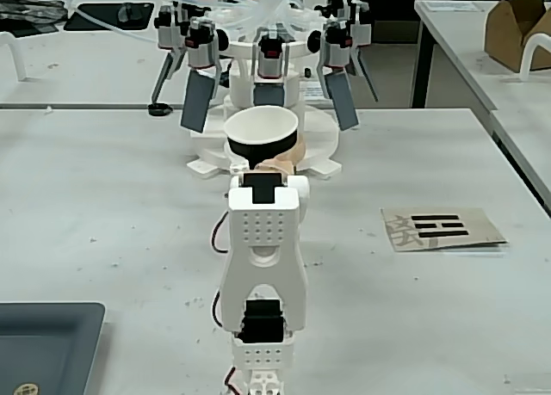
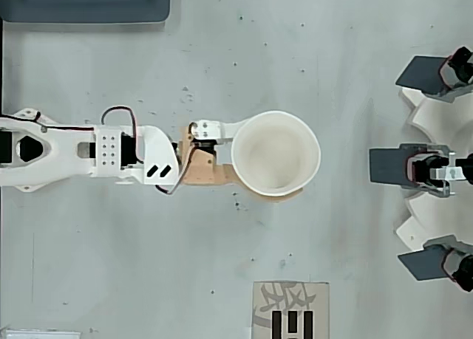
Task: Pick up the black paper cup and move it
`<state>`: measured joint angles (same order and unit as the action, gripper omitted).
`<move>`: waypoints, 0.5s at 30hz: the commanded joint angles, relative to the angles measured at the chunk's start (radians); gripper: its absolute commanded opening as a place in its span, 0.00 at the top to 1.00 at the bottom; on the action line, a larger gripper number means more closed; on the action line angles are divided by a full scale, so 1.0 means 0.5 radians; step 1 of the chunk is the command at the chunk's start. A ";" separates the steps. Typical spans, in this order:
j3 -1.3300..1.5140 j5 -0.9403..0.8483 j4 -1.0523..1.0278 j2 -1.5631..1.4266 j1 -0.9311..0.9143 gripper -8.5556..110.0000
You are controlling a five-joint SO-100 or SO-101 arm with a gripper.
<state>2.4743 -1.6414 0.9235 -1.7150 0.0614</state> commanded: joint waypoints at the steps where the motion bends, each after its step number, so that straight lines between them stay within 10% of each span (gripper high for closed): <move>1: -0.190 -0.009 -0.028 0.018 -0.034 0.84; 15: -0.632 -0.012 -0.144 0.356 -0.043 0.84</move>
<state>2.2396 -1.6414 0.8575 -1.5294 0.0506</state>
